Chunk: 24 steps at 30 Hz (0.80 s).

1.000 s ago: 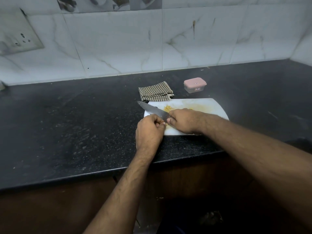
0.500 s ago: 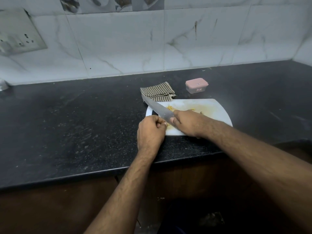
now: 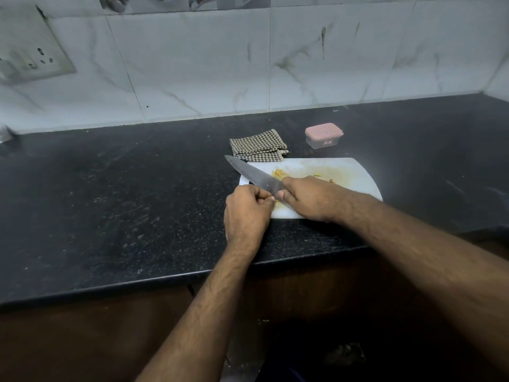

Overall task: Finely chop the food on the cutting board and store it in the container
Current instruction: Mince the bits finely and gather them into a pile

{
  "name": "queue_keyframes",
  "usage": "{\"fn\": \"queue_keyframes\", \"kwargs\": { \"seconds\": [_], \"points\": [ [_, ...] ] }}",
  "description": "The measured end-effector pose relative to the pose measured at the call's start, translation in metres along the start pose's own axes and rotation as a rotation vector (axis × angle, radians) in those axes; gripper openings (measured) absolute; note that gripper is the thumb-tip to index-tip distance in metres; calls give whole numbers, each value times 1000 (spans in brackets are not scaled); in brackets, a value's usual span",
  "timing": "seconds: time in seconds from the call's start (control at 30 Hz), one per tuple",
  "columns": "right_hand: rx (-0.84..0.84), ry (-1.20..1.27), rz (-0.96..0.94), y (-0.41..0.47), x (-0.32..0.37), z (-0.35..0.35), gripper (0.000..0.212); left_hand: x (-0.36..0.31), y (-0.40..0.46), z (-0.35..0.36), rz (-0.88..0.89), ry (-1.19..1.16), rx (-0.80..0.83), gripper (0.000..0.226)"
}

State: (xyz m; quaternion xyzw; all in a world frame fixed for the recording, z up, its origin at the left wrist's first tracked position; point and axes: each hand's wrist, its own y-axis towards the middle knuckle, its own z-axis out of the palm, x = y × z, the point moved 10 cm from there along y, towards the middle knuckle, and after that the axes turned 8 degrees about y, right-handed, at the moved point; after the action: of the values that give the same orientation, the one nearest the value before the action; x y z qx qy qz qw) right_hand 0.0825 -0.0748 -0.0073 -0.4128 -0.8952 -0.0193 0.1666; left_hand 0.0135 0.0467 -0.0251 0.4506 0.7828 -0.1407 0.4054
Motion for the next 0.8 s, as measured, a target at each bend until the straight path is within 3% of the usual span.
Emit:
{"fn": "queue_keyframes", "kwargs": {
  "seconds": [0.47, 0.63, 0.8],
  "points": [
    [100, -69, 4, 4, 12, -2, 29, -2, 0, -1, 46, 29, -25, 10],
    [51, -26, 30, -2, 4, -5, 22, -5, -3, -1, 42, 49, -4, 10],
    [-57, 92, -25, -8, -4, -9, 29, -5, -3, -1, 46, 67, -4, 12]
  ]
}}
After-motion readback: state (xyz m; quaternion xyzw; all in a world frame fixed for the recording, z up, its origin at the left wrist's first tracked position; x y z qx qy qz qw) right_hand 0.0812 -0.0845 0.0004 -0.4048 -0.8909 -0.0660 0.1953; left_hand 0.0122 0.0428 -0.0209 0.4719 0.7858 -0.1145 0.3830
